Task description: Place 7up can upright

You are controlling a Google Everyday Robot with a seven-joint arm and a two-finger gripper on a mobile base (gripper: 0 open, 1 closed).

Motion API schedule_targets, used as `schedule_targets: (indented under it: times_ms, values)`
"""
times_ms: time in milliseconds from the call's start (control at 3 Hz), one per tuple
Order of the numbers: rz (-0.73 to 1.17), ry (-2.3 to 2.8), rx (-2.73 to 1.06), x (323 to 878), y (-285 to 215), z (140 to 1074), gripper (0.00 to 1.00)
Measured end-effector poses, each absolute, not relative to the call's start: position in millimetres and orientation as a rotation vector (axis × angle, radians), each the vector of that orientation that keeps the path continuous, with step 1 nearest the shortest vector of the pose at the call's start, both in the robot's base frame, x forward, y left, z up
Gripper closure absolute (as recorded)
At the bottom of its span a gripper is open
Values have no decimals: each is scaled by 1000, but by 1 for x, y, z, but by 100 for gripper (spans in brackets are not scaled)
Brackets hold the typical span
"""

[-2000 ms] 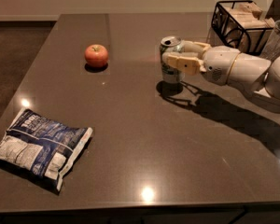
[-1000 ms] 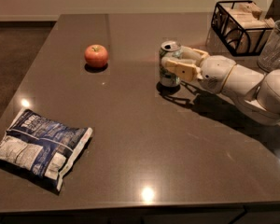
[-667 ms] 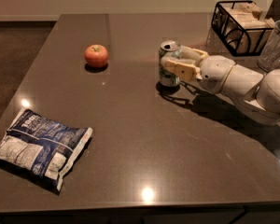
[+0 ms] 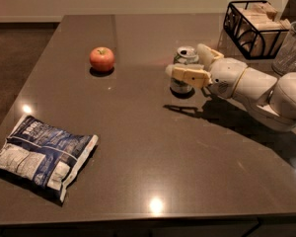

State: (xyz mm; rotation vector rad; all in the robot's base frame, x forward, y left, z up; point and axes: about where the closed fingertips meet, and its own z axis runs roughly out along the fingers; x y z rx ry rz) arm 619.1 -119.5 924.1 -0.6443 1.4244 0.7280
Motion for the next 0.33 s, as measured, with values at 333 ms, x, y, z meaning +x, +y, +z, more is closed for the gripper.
schedule_targets:
  times_ms: [333]
  values:
    - [728, 1424, -644, 619, -119, 924, 0]
